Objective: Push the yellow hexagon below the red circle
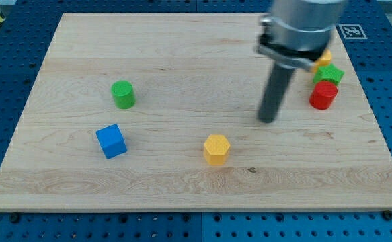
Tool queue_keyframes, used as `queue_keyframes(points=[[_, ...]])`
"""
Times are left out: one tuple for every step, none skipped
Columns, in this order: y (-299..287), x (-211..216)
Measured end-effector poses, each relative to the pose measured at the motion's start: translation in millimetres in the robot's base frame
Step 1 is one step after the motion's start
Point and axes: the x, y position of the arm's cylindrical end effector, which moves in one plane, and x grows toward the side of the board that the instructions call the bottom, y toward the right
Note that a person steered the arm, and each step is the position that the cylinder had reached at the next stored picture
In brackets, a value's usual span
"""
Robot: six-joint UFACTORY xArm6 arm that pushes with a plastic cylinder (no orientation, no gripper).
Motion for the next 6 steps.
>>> queue_keyframes(points=[[-57.8, 9.6], [-91.4, 42.1], [-88.5, 78.0], [-82.7, 81.8], [-73.5, 77.8], [-53.6, 75.0]])
